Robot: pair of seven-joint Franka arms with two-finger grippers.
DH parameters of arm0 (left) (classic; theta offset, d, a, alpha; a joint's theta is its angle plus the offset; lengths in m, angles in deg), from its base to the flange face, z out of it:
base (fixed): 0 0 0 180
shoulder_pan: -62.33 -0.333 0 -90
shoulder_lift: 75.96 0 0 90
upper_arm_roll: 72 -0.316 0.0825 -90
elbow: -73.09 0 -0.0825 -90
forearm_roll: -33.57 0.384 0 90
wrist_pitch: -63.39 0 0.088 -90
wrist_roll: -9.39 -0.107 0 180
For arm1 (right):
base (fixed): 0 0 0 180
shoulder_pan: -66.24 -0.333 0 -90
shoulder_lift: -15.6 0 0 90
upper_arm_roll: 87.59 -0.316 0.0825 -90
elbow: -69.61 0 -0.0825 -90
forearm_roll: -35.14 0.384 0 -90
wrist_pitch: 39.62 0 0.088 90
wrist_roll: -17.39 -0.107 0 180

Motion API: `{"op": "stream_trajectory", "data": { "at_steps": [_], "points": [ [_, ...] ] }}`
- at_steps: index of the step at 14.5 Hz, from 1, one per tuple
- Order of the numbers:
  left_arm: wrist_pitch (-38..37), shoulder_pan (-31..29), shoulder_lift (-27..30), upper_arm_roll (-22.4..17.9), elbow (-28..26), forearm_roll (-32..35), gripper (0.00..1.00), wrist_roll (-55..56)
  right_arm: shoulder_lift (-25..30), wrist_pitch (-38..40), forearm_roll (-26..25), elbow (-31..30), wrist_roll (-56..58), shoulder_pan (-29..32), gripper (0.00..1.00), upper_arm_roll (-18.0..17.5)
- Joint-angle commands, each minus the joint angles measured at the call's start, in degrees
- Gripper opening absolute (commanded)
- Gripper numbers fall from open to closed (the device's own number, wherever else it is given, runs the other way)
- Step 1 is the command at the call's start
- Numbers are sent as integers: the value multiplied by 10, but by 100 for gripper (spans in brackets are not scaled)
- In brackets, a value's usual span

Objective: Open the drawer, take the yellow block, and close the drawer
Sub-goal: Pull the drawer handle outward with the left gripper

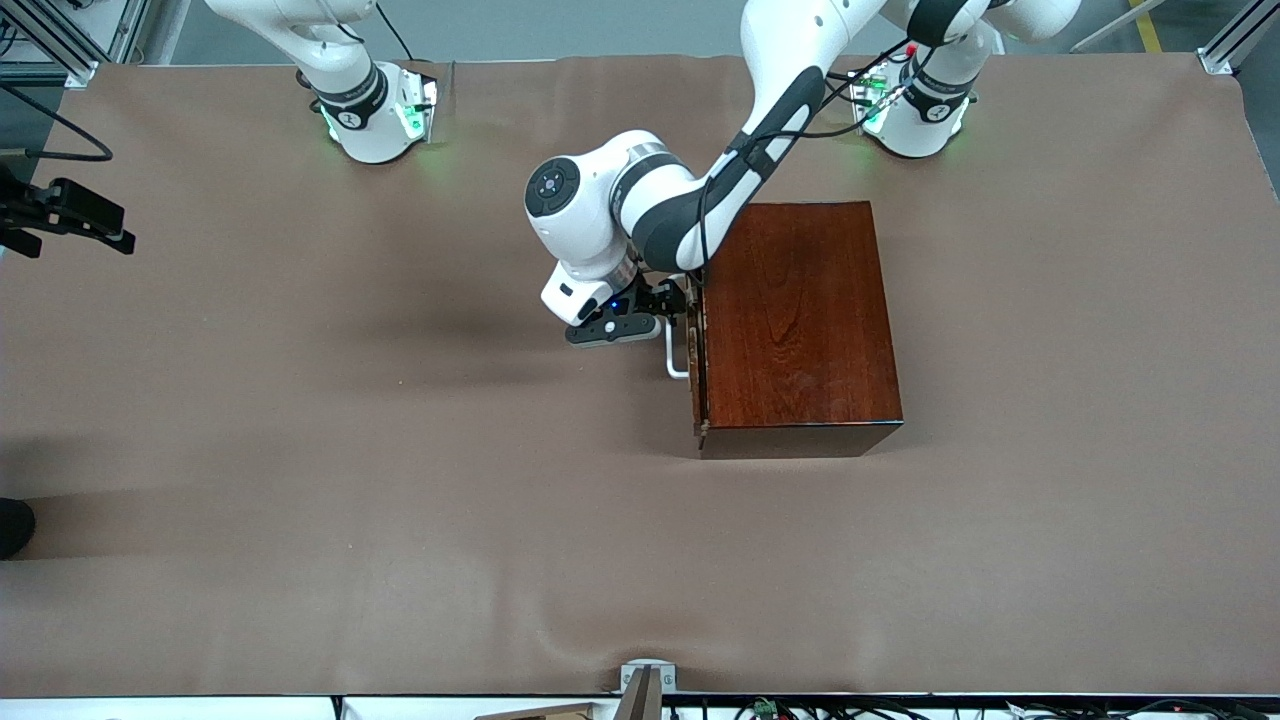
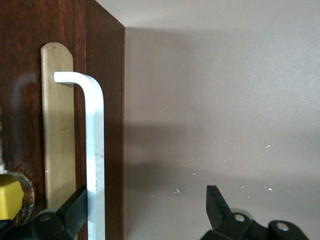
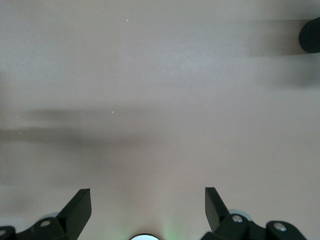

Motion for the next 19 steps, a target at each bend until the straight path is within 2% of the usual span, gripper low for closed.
{"op": "stream_trajectory", "data": {
  "at_steps": [1,7,19],
  "points": [
    [77,16,-26,0,22,10,100,32,-6,0,-2,7,0,8,100,-1],
    [133,41,-36,2,27,7,100,74,-14,-3,-4,7,1,10,100,-1],
    [173,42,-30,0,28,6,100,109,-31,-4,-11,16,1,8,100,-1]
  ]
}}
